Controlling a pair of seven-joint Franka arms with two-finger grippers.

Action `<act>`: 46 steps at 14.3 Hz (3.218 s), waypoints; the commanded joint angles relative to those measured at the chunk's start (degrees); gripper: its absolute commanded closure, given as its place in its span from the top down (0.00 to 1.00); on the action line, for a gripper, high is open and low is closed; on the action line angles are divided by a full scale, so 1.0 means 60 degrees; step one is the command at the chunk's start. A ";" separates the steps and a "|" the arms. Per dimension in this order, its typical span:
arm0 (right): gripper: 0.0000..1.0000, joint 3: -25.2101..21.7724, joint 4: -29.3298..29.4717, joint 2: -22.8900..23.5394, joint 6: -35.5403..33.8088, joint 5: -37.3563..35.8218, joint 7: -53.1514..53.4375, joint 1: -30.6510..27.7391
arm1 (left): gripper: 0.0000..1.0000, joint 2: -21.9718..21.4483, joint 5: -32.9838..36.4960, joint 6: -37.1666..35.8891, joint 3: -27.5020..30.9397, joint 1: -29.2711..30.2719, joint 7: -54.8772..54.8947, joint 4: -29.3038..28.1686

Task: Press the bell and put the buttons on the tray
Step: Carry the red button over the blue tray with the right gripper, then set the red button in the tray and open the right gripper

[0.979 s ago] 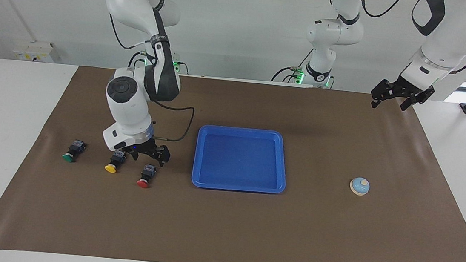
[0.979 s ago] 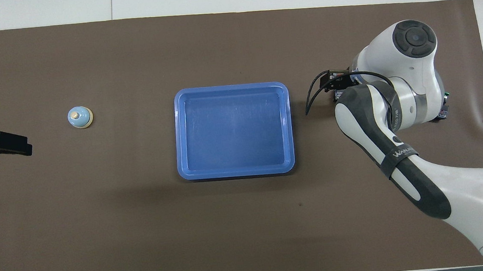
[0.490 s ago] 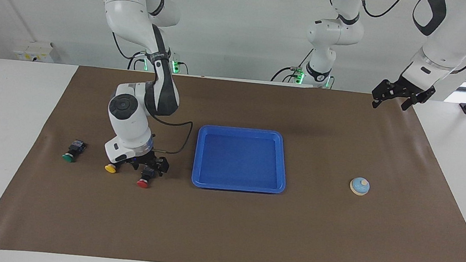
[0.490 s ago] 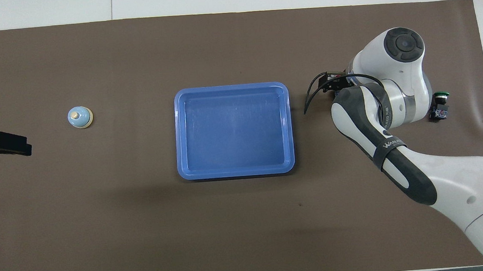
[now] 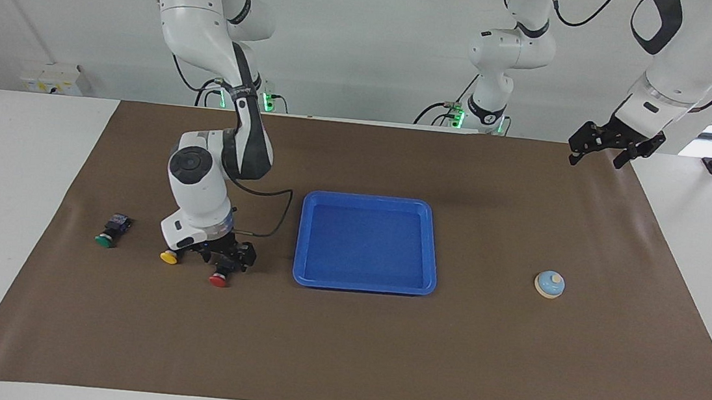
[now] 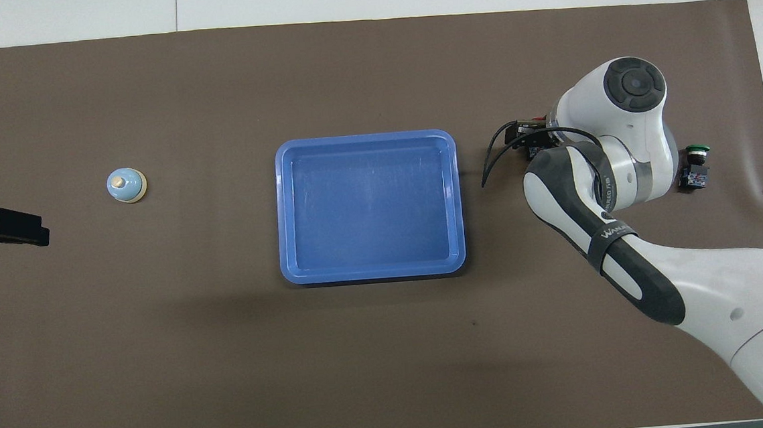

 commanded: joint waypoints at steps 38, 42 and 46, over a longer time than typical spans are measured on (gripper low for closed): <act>1.00 0.0102 -0.0040 -0.0693 -0.1128 0.0349 0.3400 0.3371 | 1.00 -0.0024 -0.0080 -0.0094 0.0007 0.0029 0.0034 0.0100; 1.00 -0.0001 0.1146 -0.1322 -0.3016 0.0334 0.3255 0.2349 | 1.00 -0.0024 -0.0080 -0.0094 0.0021 0.0029 0.0034 0.0100; 1.00 -0.0016 0.1162 -0.1763 -0.3546 0.0202 0.1444 0.0664 | 1.00 -0.0024 -0.0080 -0.0094 0.0007 0.0029 0.0034 0.0100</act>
